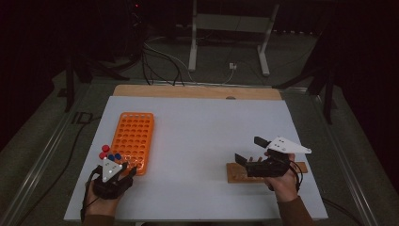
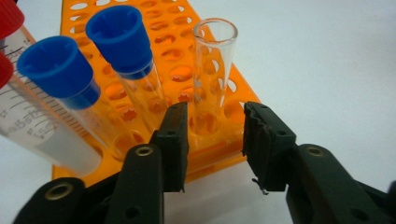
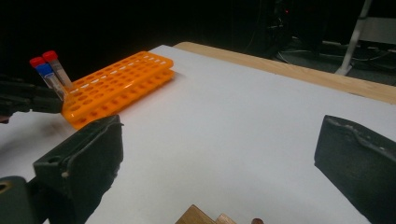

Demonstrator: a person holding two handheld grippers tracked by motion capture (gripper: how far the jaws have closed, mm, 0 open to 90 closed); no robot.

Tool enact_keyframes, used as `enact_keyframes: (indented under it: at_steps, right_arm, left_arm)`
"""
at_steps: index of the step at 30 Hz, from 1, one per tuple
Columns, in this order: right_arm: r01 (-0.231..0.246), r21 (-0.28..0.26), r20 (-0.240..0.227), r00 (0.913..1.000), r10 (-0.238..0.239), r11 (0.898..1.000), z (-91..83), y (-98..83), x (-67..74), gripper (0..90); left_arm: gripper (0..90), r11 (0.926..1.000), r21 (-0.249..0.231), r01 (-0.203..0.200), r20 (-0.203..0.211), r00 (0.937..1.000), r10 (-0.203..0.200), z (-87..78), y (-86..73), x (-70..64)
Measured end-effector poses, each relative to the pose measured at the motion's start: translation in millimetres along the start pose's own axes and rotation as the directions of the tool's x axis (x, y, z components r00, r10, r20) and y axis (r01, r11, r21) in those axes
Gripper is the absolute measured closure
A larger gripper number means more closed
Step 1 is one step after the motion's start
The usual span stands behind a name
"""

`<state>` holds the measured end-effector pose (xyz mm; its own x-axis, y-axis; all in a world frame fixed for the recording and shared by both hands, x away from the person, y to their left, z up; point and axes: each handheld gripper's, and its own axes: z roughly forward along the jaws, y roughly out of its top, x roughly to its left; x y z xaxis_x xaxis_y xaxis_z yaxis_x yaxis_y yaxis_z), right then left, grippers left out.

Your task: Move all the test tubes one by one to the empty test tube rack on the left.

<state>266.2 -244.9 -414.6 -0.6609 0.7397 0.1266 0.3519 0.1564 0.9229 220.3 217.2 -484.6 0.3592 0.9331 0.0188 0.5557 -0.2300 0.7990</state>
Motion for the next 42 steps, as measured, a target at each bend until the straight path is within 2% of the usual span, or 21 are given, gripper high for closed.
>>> enact_keyframes:
  at_steps: [7, 10, 14, 25, 29, 32, 36, 42]
  right_arm:
    - [0.011, 0.016, 0.011, 0.9999, -0.011, 1.0, -1.9, -1.5, -4.4, 1.6]
    - [0.015, 0.028, 0.015, 0.9998, -0.015, 0.999, -2.7, -4.1, -7.2, 1.6]
    - [0.002, 0.042, 0.021, 0.9998, -0.003, 0.999, -4.0, -9.1, -12.8, 1.6]
    - [0.013, 0.086, 0.012, 0.9998, -0.015, 0.996, -5.1, -18.3, -15.7, 6.9]
    - [0.016, 0.101, 0.007, 0.9998, -0.017, 0.995, -3.6, -23.9, -15.4, 14.5]
    - [0.037, 0.137, -0.017, 0.9993, -0.035, 0.99, -1.9, -30.8, -14.4, 23.3]
    - [0.058, 0.161, -0.031, 0.9981, -0.054, 0.985, -1.7, -41.2, -13.8, 37.3]
    - [0.061, 0.17, -0.04, 0.9977, -0.055, 0.984, -6.0, -49.1, -14.7, 59.5]
  left_arm:
    - [52.7, 0.9996, -0.023, -0.016, 0.043, 0.9989, 0.016, -5.8, -1.6, -6.2]
    - [42.9, 0.9991, -0.042, -0.006, 0.055, 0.9984, 0.009, -5.7, -0.2, -8.4]
    - [35.6, 0.9977, -0.068, 0.004, 0.079, 0.9968, 0.001, -6.4, 1.1, -10.0]
    - [24.3, 0.9907, -0.136, -0.005, 0.147, 0.9887, 0.026, -6.1, 8.4, -23.4]
    - [19.9, 0.989, -0.148, 0.002, 0.169, 0.9853, 0.024, -2.2, 12.8, -29.2]
    - [16.7, 0.9874, -0.158, 0.005, 0.182, 0.9829, 0.024, 0.4, 16.8, -33.6]
    - [13.7, 0.9856, -0.169, 0.01, 0.19, 0.9816, 0.023, 3.2, 22.1, -39.0]
    - [8.3, 0.984, -0.177, 0.016, 0.194, 0.9808, 0.019, 7.7, 28.3, -44.7]
